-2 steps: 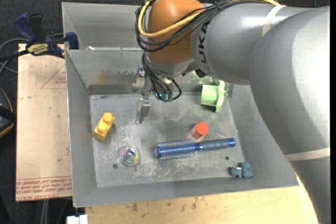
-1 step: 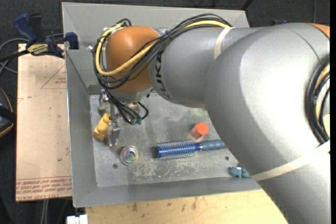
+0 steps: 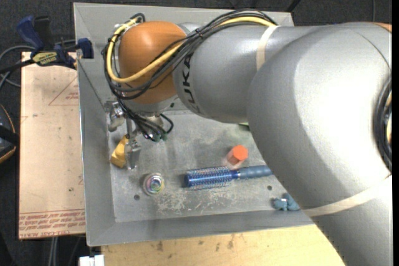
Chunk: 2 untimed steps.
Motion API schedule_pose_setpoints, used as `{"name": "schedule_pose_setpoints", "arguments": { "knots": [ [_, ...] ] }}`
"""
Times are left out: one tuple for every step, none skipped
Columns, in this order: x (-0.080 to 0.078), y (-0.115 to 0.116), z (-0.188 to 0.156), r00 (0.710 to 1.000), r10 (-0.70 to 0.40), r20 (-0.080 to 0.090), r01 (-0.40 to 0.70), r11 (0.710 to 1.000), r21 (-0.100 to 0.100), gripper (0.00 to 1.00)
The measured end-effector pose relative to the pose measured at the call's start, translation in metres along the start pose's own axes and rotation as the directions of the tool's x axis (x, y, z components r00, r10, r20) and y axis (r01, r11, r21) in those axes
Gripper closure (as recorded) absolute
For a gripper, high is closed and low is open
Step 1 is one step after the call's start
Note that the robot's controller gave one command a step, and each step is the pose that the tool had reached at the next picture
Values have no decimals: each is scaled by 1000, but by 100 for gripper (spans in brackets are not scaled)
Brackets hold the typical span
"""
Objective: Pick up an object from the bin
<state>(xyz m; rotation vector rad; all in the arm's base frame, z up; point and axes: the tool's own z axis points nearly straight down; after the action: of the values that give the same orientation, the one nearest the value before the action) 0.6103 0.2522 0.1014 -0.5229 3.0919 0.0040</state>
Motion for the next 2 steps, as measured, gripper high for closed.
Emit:
{"name": "schedule_pose_setpoints", "arguments": {
  "knots": [
    [-2,-2,1,984,-181,-2,181,984,0,0],
    [-2,-4,26,934,-356,0,356,934,2,0]
  ]
}}
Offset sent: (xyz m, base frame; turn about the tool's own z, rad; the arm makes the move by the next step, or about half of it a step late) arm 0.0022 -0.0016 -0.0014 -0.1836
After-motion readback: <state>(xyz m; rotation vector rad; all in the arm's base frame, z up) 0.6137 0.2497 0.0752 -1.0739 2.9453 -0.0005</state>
